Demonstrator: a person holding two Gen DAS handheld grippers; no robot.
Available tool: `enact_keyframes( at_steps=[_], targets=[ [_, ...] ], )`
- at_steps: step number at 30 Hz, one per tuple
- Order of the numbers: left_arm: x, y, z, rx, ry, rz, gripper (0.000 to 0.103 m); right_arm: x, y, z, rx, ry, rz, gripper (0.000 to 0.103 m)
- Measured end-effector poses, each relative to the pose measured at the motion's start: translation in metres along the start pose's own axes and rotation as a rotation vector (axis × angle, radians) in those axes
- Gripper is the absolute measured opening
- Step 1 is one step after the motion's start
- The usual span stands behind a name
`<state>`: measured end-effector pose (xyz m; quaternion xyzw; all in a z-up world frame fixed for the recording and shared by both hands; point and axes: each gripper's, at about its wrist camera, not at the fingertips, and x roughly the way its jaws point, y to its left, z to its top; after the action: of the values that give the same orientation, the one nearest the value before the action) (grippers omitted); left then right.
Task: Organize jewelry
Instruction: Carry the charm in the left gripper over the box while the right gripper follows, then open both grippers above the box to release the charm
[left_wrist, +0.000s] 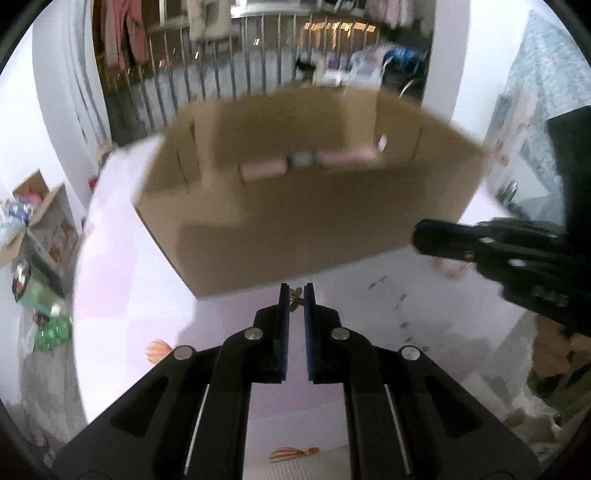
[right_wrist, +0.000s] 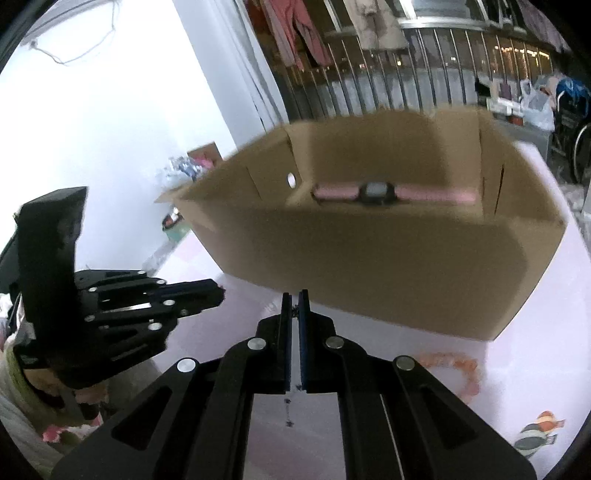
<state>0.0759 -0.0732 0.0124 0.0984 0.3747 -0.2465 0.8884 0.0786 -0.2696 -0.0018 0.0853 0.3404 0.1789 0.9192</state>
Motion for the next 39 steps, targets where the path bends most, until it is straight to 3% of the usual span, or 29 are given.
enact_keyframes(
  at_steps=[4, 8, 12, 17, 24, 26, 28, 31, 39],
  targets=[
    [-0.044, -0.004, 0.028, 0.017, -0.145, -0.031, 0.006, -0.026, 0.009, 0.026, -0.043, -0.088, -0.005, 0.004],
    [-0.056, -0.011, 0.056, 0.028, -0.231, -0.051, 0.006, -0.040, 0.009, 0.058, -0.091, -0.154, -0.044, 0.004],
    [-0.036, -0.003, 0.086, -0.010, -0.200, -0.099, 0.006, -0.033, -0.004, 0.088, -0.058, -0.138, -0.061, 0.004],
    [0.006, -0.002, 0.114, -0.011, -0.143, -0.096, 0.006, -0.003, -0.032, 0.115, 0.037, -0.058, -0.123, 0.004],
    [0.030, 0.013, 0.117, -0.059, -0.114, -0.081, 0.008, 0.019, -0.054, 0.116, 0.144, 0.020, -0.224, 0.006],
    [0.026, 0.016, 0.114, -0.073, -0.128, -0.087, 0.022, 0.019, -0.054, 0.115, 0.156, 0.025, -0.237, 0.015],
    [0.019, 0.014, 0.111, -0.069, -0.150, -0.076, 0.027, 0.015, -0.050, 0.113, 0.158, 0.016, -0.250, 0.026],
    [0.010, 0.018, 0.109, -0.069, -0.176, -0.066, 0.036, 0.007, -0.041, 0.113, 0.146, 0.001, -0.253, 0.032],
    [-0.023, 0.022, 0.097, -0.088, -0.233, -0.052, 0.045, -0.019, -0.018, 0.106, 0.126, -0.042, -0.261, 0.045]
  ],
)
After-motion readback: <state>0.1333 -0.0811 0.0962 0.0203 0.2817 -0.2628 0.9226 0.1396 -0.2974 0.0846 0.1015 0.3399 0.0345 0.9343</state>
